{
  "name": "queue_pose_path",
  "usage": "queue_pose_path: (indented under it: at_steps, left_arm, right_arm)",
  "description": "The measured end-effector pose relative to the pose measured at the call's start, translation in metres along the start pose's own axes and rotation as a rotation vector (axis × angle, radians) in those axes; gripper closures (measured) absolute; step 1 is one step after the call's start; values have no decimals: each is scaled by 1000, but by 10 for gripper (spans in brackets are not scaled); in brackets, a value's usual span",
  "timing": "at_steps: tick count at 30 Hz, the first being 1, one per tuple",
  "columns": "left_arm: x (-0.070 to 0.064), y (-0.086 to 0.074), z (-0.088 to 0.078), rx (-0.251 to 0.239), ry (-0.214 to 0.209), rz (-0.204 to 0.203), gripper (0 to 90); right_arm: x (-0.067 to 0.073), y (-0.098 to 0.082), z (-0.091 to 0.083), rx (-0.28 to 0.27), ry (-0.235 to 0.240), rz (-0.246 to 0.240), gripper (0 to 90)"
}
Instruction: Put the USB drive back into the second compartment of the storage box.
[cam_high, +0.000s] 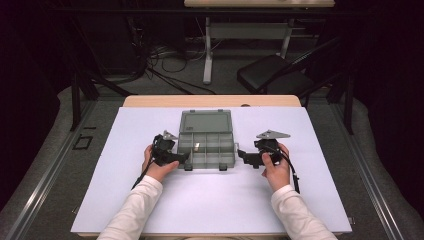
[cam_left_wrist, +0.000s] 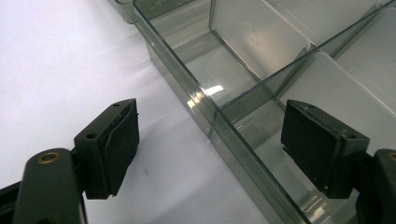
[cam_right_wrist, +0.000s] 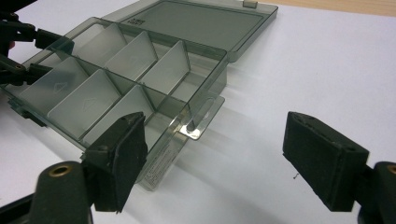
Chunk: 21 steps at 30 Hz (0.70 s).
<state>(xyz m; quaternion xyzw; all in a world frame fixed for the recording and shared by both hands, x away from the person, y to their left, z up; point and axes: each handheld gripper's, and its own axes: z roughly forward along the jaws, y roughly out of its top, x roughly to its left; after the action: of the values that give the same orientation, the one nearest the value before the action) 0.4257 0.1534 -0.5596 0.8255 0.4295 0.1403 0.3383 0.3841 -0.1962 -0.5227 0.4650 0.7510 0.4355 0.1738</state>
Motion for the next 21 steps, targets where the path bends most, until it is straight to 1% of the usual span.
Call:
queue_pose_path:
  at_steps: [3, 5, 6, 7, 8, 9, 10, 12, 13, 15, 18, 21]
  left_arm:
    - [0, 0, 1, -11, 14, 11, 201]
    - [1, 0, 2, -12, 13, 16, 202]
    - [1, 0, 2, -8, 14, 26, 202]
    - [2, 0, 2, 5, 2, 36, 202]
    - [2, -1, 3, 1, 11, 42, 205]
    - [3, -1, 3, 0, 5, 44, 208]
    - [4, -1, 3, 4, -12, 43, 208]
    - [6, -1, 5, -12, -19, 46, 207]
    - [7, -2, 6, -18, -30, 47, 207]
    - [9, -2, 6, -15, -43, 55, 207]
    - [10, -1, 7, -27, -48, 60, 207]
    - [10, -1, 8, -28, -52, 65, 210]
  right_arm:
    - [0, 0, 1, 3, 0, -3, 210]
    - [0, -1, 2, 7, 0, -4, 210]
    - [0, -1, 2, 9, 0, -3, 210]
    - [1, -1, 2, 9, 1, 0, 210]
    - [0, -1, 2, 7, 2, -1, 209]
    - [0, -1, 2, 6, 2, -1, 209]
    - [0, 0, 2, 6, -1, -3, 209]
    - [-1, 0, 1, 5, 1, -2, 210]
    - [-1, 0, 0, 2, -4, 2, 210]
    - [-3, 2, -1, -5, -2, 7, 210]
    - [-4, 4, -1, -7, 6, 19, 210]
    - [-4, 7, 0, -4, 12, 30, 210]
